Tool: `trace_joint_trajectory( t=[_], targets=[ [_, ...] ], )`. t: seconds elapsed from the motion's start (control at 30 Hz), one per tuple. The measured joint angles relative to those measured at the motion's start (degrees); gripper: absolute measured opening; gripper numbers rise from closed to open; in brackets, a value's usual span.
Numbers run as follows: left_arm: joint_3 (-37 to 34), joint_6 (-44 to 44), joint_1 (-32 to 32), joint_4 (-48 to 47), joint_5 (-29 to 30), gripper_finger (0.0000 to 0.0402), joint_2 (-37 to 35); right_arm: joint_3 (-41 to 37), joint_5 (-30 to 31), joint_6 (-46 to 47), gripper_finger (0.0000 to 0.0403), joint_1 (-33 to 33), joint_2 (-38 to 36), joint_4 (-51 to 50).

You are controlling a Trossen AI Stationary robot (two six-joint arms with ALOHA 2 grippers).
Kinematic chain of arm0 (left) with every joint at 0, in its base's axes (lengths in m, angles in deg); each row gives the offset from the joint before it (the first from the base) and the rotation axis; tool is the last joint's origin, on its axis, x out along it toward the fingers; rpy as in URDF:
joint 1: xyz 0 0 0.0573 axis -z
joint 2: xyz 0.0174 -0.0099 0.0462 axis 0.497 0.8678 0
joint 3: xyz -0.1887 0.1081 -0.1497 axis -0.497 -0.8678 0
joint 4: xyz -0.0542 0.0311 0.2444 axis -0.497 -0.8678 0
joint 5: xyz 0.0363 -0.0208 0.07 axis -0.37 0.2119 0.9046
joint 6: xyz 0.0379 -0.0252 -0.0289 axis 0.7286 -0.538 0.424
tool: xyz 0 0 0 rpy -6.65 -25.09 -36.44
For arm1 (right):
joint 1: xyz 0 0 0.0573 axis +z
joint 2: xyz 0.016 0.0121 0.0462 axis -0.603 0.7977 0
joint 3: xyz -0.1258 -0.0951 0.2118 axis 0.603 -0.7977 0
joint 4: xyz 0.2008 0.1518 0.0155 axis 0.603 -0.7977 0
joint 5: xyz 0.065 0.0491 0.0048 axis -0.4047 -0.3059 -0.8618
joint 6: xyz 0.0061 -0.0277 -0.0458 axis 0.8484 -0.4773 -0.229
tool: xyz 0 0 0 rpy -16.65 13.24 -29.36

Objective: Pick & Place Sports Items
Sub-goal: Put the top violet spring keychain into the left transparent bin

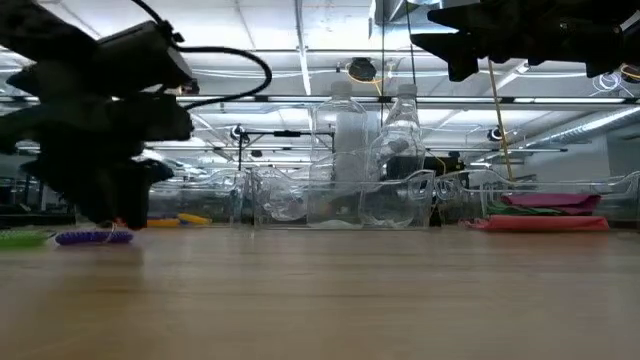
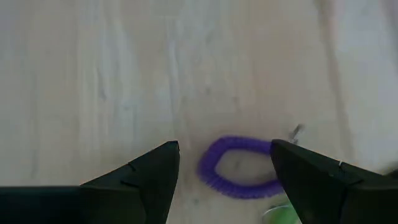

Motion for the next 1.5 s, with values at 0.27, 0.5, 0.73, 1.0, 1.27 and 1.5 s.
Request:
trace_joint_trajectory(
  t=[0.27,0.5,0.73,1.0,1.27,1.5],
  targets=[
    [0.05,0.01,-0.02,0.05,0.40,0.0214,3.58,0.01,0.01,0.00,0.0196,0.00,0.00,0.01],
    [0.22,0.58,0.02,0.18,2.37,0.0213,4.50,0.00,0.02,0.00,0.0196,-0.01,-0.02,0.01],
    [0.11,0.59,0.04,0.01,7.29,0.0210,4.60,0.01,0.02,0.00,0.0196,0.01,-0.02,0.02],
    [0.09,1.26,-0.05,-0.04,8.39,0.0112,4.60,0.01,0.02,0.00,0.0196,0.00,-0.02,0.02],
    [0.04,2.06,-1.98,0.04,4.59,0.0011,4.60,0.02,0.02,0.00,0.0196,0.01,-0.02,0.03],
    [-0.17,-2.01,-4.39,-0.26,5.53,0.0022,2.67,0.02,0.02,0.00,0.0196,-0.02,-0.02,0.03]
  ],
)
